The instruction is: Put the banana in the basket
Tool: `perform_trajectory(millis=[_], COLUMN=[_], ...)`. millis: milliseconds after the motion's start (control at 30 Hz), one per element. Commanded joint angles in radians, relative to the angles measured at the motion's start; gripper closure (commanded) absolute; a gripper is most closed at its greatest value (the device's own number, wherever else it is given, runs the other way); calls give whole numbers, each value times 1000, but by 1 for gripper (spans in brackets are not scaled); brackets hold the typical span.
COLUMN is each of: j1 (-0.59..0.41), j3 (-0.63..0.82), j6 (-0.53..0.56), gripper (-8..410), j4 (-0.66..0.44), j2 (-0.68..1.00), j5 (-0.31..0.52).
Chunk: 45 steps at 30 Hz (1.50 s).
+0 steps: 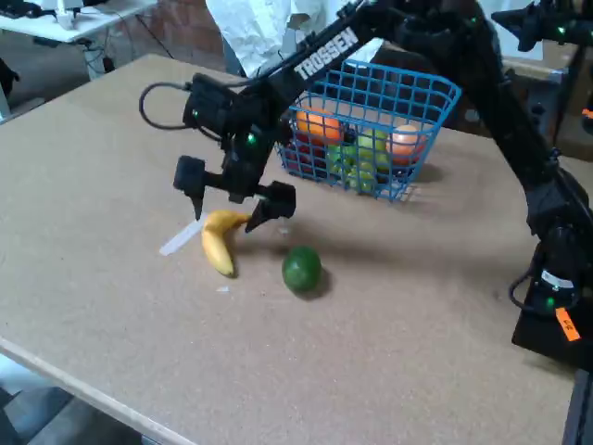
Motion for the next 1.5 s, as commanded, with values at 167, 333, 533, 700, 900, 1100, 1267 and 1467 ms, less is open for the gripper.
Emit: perform_trajectory(millis=[167,333,533,700,900,1100,1267,1467], j1=[5,5,5,6,2,1,2,3], j3=[24,24,24,24,24,24,24,24], j6=[2,-12,-16,-21,-10,3,9,6], gripper=[19,19,19,19,19,19,19,35], j4=[18,22,28,18,-27,-55,-34,-18], j2=[41,41,43,43,43,43,43,43], j5=[-13,-12,-11,-12,-13,-1,-1,11])
